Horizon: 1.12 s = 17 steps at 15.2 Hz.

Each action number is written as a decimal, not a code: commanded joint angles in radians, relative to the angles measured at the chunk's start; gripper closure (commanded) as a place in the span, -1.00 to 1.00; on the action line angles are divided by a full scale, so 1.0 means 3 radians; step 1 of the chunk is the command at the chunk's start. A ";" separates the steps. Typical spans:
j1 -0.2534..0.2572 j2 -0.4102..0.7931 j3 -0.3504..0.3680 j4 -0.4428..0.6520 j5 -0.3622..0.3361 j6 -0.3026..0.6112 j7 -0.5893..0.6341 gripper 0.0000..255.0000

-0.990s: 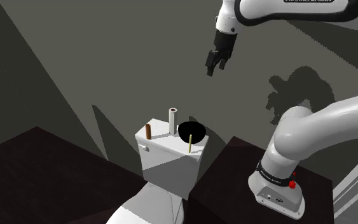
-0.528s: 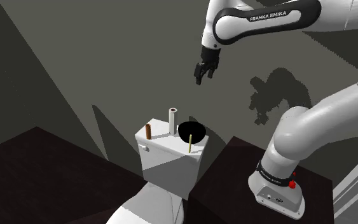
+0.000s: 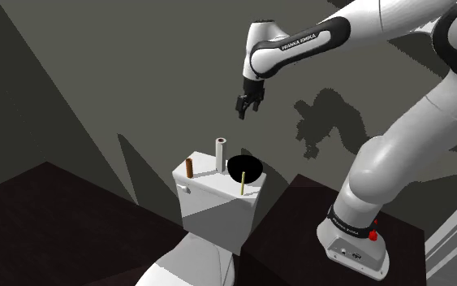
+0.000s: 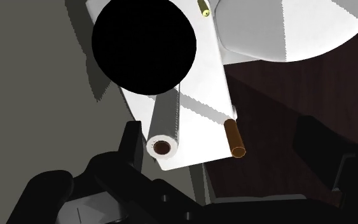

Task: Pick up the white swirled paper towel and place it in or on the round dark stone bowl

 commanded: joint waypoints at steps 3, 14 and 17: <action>-0.0004 0.0541 -0.0065 0.0175 0.0046 0.0327 -0.0070 -1.00; -0.0095 0.1983 -0.0132 0.0983 0.0317 0.0830 -0.0359 -1.00; -0.0147 0.2380 -0.0113 0.1290 0.0393 0.0883 -0.0429 -1.00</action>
